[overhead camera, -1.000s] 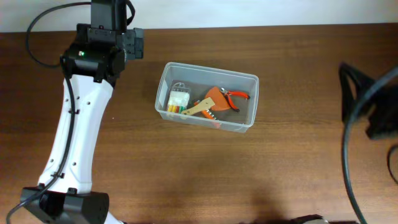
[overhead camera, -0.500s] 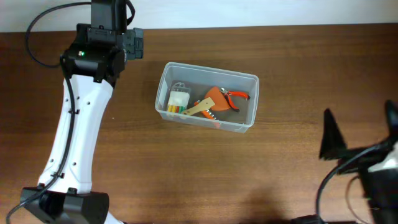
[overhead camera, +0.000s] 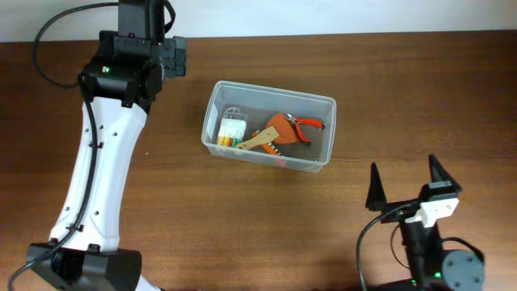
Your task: Pack container
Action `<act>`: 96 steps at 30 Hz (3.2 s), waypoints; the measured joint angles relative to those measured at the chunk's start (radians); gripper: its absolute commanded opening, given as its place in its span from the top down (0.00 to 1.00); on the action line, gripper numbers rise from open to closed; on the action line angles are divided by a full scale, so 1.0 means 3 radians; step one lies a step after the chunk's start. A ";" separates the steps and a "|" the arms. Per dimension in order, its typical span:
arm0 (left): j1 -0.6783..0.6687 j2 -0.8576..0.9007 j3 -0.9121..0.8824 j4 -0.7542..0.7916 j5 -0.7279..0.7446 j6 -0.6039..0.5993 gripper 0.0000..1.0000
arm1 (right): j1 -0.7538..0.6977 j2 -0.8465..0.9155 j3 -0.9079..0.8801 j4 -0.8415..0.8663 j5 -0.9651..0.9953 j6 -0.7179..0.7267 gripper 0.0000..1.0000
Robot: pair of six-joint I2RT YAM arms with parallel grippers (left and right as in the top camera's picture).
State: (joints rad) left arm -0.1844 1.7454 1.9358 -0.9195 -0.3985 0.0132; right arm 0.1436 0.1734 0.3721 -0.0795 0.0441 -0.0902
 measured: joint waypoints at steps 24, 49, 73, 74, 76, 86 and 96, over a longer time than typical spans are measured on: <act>0.0000 0.0000 0.0000 -0.0003 0.0000 0.0000 0.01 | -0.0281 -0.0526 -0.1175 0.0403 -0.0037 0.0187 0.01; 0.0000 0.0000 0.0000 -0.0003 0.0000 0.0000 0.01 | -0.0281 -0.0525 -0.1207 0.0305 -0.0076 0.0186 0.01; 0.0000 -0.0141 -0.0020 -0.0006 0.0003 0.0000 0.01 | -0.0281 -0.0525 -0.1207 0.0305 -0.0076 0.0186 0.01; 0.0000 -0.0217 -0.0024 -0.0011 0.0003 0.0000 0.01 | -0.0281 -0.0526 -0.1207 0.0305 -0.0075 0.0188 0.01; 0.0000 -0.0445 -0.0029 -0.0014 0.0003 0.0000 0.01 | -0.0281 -0.0525 -0.1207 0.0305 -0.0075 0.0186 0.01; 0.0009 -0.2332 -0.0025 0.0006 0.0034 -0.0013 0.01 | -0.0281 -0.0526 -0.1207 0.0305 -0.0076 0.0187 0.01; 0.0084 -0.3712 -0.0734 -0.0221 0.0245 -0.0024 0.01 | -0.0281 -0.0526 -0.1207 0.0292 -0.0088 0.0187 0.01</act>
State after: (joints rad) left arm -0.1593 0.6319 1.7157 -0.9859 -0.3248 0.0059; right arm 0.0593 0.0154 0.0101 0.0082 0.0177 -0.0341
